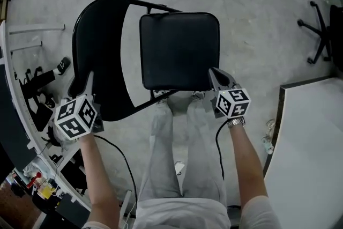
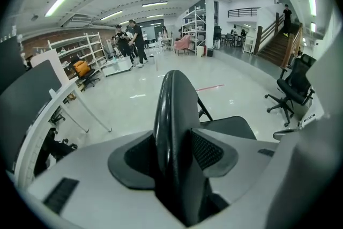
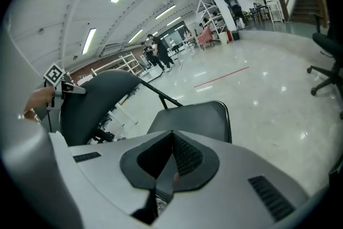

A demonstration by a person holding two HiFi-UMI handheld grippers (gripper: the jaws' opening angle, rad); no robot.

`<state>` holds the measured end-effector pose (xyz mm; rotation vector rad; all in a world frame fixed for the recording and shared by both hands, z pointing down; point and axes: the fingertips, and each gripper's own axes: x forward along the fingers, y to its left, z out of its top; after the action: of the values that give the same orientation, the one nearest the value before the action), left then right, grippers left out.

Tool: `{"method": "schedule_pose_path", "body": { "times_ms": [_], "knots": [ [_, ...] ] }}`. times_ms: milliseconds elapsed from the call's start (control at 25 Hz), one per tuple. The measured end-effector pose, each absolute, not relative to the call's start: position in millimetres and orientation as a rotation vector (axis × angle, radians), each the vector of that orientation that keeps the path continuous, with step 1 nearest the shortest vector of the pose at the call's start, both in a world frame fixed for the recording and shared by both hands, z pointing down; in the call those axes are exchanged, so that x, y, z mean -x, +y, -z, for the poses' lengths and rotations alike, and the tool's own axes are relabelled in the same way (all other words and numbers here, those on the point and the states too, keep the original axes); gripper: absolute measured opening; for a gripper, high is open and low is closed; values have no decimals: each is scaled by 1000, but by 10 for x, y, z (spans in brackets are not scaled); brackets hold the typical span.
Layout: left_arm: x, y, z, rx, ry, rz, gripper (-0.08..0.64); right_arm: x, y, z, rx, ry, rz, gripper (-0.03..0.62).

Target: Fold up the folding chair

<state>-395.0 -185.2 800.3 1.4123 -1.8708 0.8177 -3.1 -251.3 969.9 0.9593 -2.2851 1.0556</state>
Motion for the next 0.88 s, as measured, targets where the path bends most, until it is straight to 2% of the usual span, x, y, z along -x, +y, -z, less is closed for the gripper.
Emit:
{"method": "schedule_pose_path", "body": {
  "times_ms": [200,280,400,680,880],
  "knots": [
    [3930,-1834,-8005,-1408,-1879,-822,216,-237,-2644,-10283,-891,-2238,-1125,24],
    [3939,-1840,-7974,-1407,-1888,-828,216,-313,-2713,-10509,-888,-2215,-1164,148],
    [3915,-1855,-7962,-1408,-1901,-836,216,-465,-2787,-10855,-889,-2161,-1224,221],
    [3917,-1863,-7991,-1401,-1903,-852,216,-513,-2782,-11435,-802,-2070,-1592,306],
    [3906,-1861,-7997,-1401,-1901,-848,216,-514,-2817,-11682,-744,-2023,-1760,325]
  ]
}}
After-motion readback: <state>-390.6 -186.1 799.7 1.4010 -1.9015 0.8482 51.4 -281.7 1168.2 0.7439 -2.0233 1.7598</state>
